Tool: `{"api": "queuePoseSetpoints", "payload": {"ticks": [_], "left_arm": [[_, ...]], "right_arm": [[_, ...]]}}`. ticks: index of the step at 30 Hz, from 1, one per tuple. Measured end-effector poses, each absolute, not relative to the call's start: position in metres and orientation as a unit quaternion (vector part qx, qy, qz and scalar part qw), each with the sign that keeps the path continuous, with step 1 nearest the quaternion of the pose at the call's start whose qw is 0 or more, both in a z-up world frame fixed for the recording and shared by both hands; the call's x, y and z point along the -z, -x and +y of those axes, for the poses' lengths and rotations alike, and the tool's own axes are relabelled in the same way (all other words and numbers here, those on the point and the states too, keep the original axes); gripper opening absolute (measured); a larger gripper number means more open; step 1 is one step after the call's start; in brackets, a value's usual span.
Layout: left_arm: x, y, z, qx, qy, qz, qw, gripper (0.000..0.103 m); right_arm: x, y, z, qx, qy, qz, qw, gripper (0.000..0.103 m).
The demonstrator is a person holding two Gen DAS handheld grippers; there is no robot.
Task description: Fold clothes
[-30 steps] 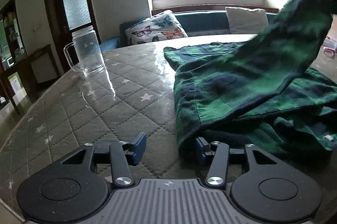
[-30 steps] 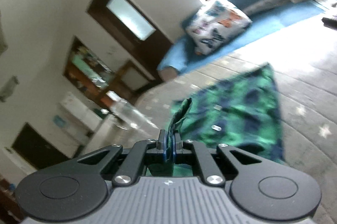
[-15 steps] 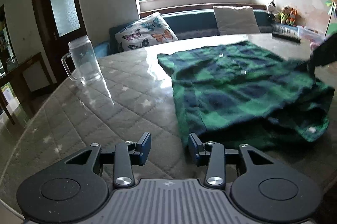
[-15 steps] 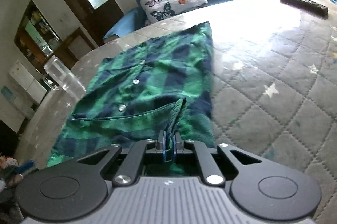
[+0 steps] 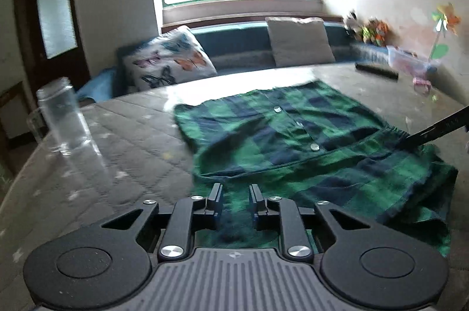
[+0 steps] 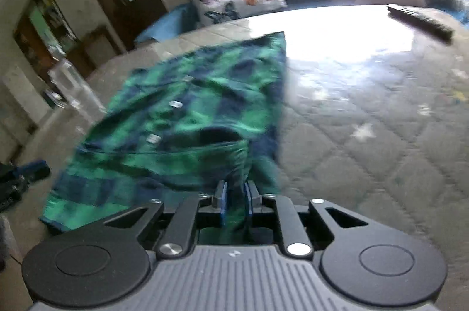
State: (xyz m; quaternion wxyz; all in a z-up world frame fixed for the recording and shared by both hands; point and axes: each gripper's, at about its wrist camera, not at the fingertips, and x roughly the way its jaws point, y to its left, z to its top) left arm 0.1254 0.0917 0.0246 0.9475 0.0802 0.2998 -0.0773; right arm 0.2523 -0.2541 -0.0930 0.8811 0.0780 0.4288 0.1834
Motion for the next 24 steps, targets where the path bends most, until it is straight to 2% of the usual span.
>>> {"api": "queuePoseSetpoints", "payload": {"ticks": [8, 15, 18, 24], "left_arm": [[-0.017, -0.151, 0.088, 0.092, -0.084, 0.317, 0.94, 0.019], [-0.003, -0.167, 0.104, 0.076, -0.069, 0.343, 0.934, 0.019], [0.006, -0.173, 0.116, 0.065, -0.057, 0.353, 0.932, 0.018], [0.002, -0.173, 0.127, 0.052, -0.044, 0.343, 0.937, 0.018]], "right_arm": [[0.065, -0.25, -0.246, -0.211, -0.045, 0.372, 0.903, 0.013], [0.089, -0.268, -0.218, -0.239, -0.02, 0.393, 0.888, 0.013], [0.098, -0.272, -0.224, -0.234, -0.026, 0.405, 0.883, 0.009], [0.09, -0.266, -0.225, -0.234, -0.015, 0.4, 0.886, 0.011]]}}
